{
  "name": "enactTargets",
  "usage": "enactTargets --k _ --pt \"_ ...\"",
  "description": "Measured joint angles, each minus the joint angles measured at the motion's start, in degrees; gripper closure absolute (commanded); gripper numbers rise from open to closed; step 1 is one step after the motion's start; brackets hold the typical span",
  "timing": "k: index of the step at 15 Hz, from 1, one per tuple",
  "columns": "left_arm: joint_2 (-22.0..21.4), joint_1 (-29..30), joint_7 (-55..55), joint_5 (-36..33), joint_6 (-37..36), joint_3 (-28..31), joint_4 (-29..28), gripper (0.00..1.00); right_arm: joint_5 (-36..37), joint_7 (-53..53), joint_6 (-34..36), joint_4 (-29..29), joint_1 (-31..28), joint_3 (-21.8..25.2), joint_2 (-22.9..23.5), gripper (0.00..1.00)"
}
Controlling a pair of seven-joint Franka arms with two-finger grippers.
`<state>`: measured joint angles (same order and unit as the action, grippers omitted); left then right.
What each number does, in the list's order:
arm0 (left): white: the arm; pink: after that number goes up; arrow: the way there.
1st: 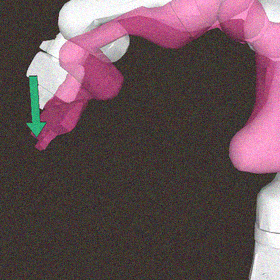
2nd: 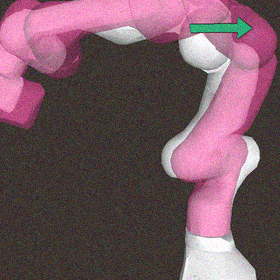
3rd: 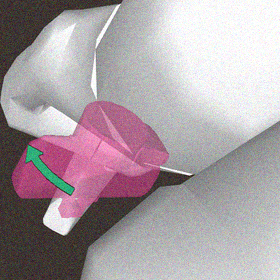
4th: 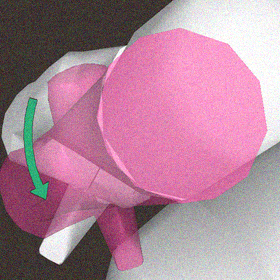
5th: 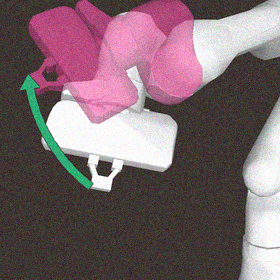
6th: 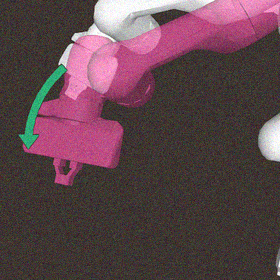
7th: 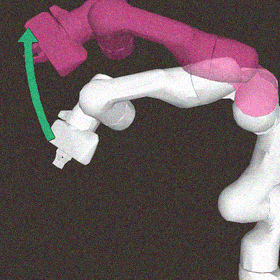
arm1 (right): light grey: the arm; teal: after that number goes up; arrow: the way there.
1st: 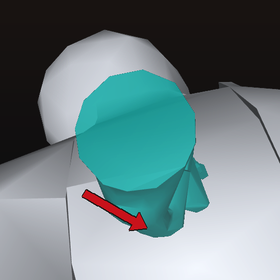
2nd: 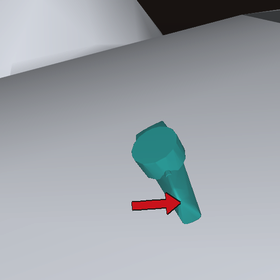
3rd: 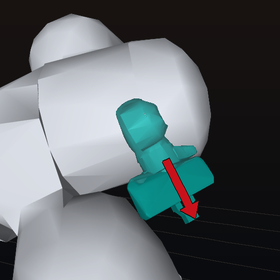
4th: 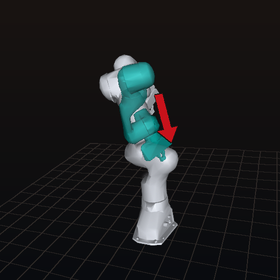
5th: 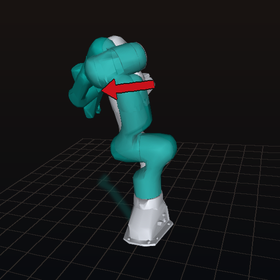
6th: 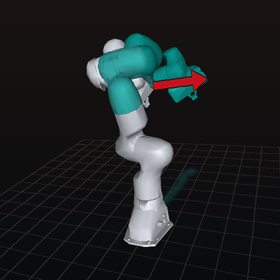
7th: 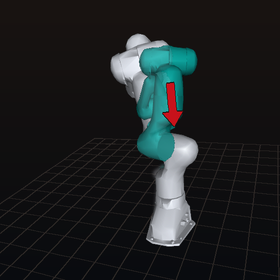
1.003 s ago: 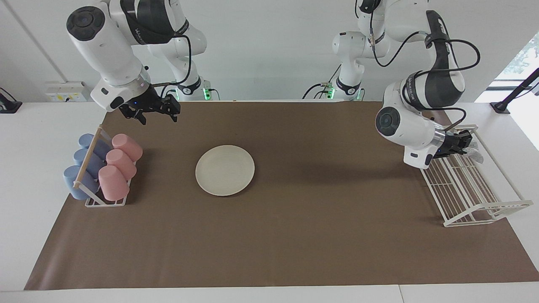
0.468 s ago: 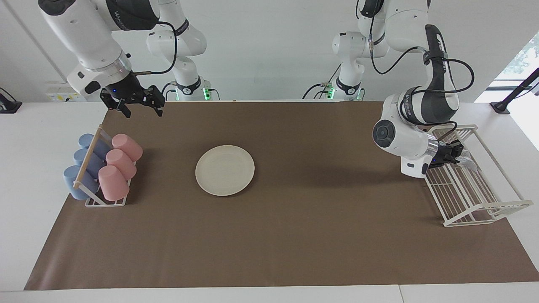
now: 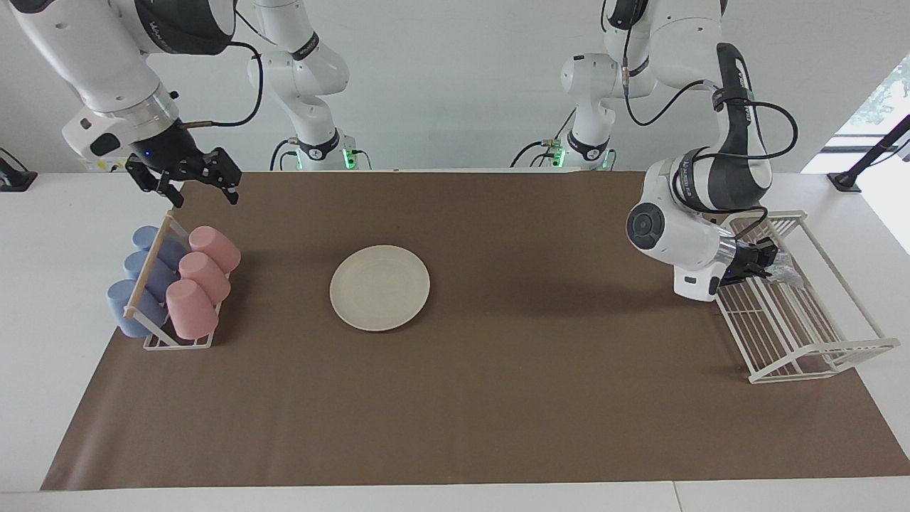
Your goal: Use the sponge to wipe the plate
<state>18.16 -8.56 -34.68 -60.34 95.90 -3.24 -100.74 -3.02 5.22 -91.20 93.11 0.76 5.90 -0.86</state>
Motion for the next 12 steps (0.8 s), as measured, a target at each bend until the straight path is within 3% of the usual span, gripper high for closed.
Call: enactTargets --k 3,4,5,6,8,12 --pt "0.0 0.0 -0.1 0.3 0.1 0.0 0.0 0.63 0.0 0.0 0.0 -0.1 0.2 -0.6 0.0 0.00" --pt "0.0 0.0 -0.1 0.8 0.1 -0.1 0.0 0.37 0.0 -0.2 0.0 -0.1 0.3 -0.8 0.0 0.00" --pt "0.0 0.0 -0.1 1.3 0.1 -0.1 0.0 0.26 0.0 -0.8 0.1 -0.1 0.4 -0.9 -0.1 0.00" --pt "0.0 0.0 -0.1 1.6 0.1 -0.1 0.0 0.23 0.0 -1.8 0.3 -0.1 0.4 -0.9 -0.1 0.00" --pt "-0.1 0.0 -0.2 1.8 0.1 -0.1 0.0 0.00 0.0 -2.8 0.5 -0.1 0.2 -0.8 -0.1 0.00" --pt "-0.3 0.0 -0.2 1.8 0.2 -0.1 0.0 0.00 0.0 -2.9 0.6 -0.1 0.2 -0.7 -0.2 0.00"
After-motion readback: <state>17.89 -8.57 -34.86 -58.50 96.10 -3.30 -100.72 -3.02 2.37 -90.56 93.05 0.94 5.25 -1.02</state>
